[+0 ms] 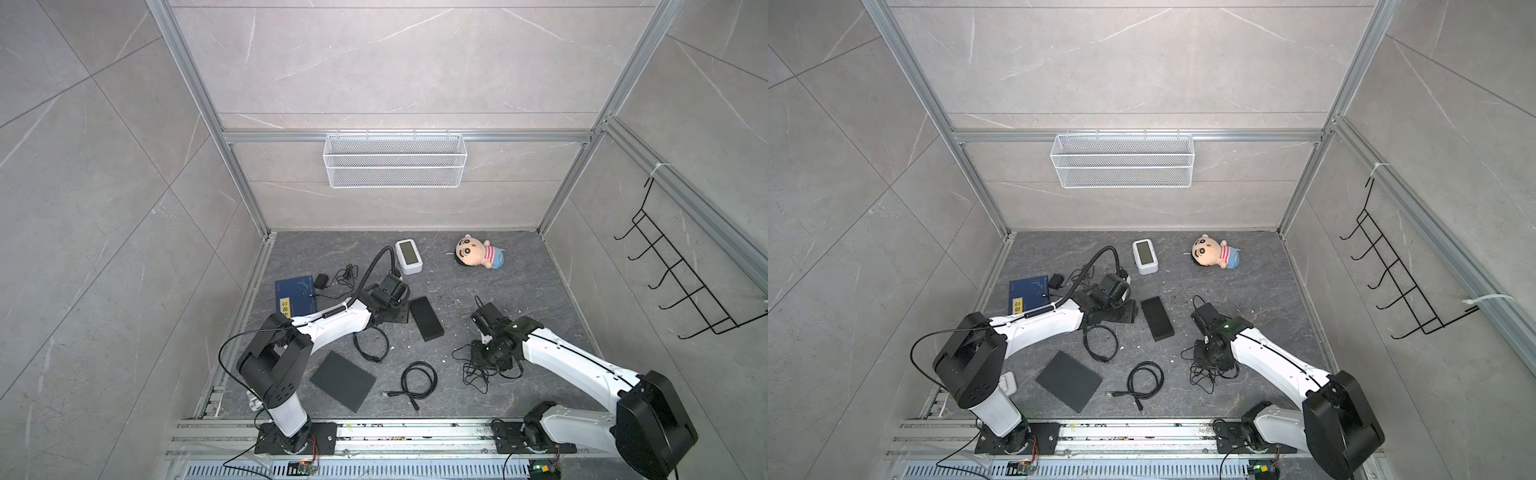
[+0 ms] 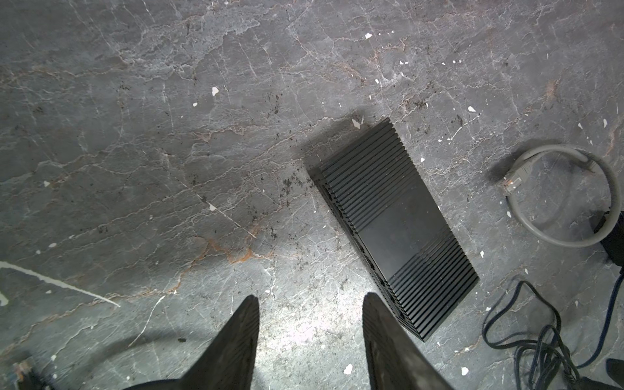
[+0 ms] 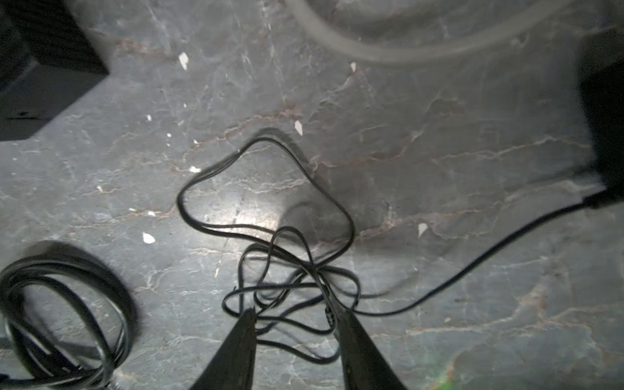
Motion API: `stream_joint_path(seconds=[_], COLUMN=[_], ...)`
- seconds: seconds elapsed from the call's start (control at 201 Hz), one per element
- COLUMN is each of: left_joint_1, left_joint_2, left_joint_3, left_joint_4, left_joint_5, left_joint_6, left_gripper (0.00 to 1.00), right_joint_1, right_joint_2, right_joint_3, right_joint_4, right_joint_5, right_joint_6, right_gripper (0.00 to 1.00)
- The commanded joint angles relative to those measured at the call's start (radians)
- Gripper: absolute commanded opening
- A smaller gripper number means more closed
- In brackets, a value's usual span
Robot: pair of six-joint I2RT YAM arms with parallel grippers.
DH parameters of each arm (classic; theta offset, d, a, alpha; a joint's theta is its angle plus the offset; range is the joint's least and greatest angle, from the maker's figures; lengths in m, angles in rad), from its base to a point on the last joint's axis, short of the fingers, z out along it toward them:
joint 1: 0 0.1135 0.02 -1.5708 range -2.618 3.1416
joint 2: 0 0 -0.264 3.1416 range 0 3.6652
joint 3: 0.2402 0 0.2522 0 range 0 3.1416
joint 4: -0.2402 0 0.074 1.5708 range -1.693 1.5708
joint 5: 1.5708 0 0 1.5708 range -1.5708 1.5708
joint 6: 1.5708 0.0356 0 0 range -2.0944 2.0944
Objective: Insert the plug into the switch port
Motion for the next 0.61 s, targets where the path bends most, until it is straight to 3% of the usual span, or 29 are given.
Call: stream_joint_path(seconds=[0.0,0.602], left_joint_1=[0.003,0.002], left_joint_2=[-0.055,-0.05], left_joint_3=[-0.01,0.016], left_joint_4=[-0.025,-0.041], left_joint_5=[-0.013,-0.009], left_joint_6=[-0.002,0.0], left_gripper=[0.53,0.53], right_joint_1=[0.009,0.015], right_joint_2=[0.036,0.151], right_joint_3=[-0.019,0.008], right_joint_4=[0.036,0.09], right_joint_5=[0.038,0.095], right_joint_6=[0.007,-0.034], right_gripper=[0.41,0.14])
